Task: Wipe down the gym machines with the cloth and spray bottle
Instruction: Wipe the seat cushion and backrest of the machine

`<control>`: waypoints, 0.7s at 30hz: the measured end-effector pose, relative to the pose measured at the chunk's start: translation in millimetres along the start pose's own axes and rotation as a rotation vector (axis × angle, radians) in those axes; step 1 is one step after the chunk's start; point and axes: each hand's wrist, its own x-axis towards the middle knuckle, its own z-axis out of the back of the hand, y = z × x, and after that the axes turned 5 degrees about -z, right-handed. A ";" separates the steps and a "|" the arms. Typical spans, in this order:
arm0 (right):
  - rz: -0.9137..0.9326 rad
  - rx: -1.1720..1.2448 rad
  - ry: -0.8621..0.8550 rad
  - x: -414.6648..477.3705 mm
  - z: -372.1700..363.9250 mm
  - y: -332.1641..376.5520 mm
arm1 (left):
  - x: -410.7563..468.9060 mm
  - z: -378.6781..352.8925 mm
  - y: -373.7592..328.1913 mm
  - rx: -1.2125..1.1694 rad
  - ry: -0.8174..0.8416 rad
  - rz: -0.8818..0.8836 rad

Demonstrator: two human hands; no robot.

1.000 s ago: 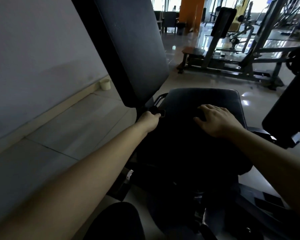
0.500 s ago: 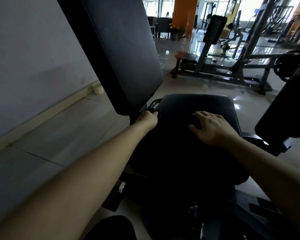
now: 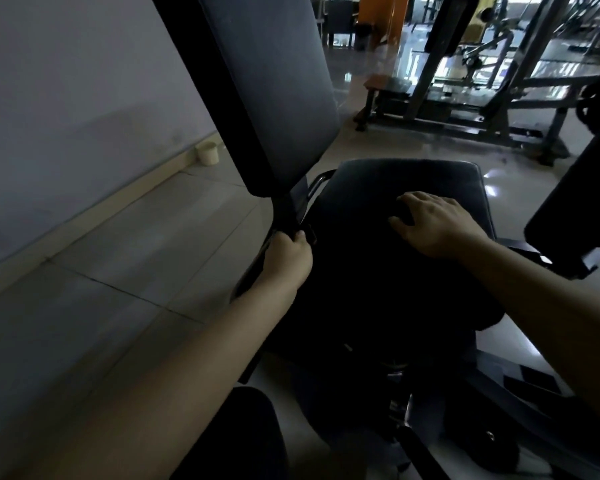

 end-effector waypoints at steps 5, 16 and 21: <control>-0.011 -0.003 -0.022 0.0 -1.1 0.5 | 29.8 4.6 -8.6 -0.127 0.119 0.079; -0.029 0.052 -0.027 -20.3 7.2 8.5 | -93.7 -15.5 5.7 -0.343 -0.184 -0.051; -0.050 0.118 -0.071 -27.3 13.3 10.9 | -64.2 27.8 16.8 -0.426 -0.197 0.211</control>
